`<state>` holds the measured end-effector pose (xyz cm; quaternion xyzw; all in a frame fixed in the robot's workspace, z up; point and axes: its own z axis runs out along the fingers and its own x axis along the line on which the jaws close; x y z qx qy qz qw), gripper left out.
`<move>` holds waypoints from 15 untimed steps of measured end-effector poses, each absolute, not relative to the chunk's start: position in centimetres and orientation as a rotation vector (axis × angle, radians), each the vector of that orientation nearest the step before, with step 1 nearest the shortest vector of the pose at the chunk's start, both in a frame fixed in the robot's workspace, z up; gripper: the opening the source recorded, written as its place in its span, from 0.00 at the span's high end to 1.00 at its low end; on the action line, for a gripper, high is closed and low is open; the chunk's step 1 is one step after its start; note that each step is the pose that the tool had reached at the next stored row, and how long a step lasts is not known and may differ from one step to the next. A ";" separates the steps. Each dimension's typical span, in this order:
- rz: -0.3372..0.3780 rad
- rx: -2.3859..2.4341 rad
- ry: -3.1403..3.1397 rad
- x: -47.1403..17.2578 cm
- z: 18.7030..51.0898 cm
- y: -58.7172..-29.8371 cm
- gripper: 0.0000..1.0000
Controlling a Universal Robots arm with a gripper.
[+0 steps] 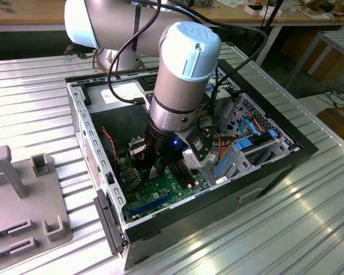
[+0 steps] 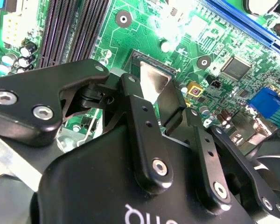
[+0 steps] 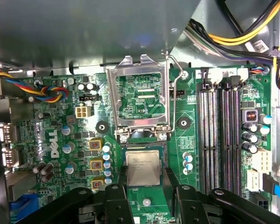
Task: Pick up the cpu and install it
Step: 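Place the cpu into insertion slot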
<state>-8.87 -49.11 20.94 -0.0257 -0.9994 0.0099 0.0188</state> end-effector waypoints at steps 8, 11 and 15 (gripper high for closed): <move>0.030 -0.053 -3.104 -9.0 21.0 -49.1 0.56; 0.030 -0.053 -3.104 -9.0 21.0 -49.1 0.50; 0.024 -0.052 -3.104 -9.0 20.9 -49.1 0.50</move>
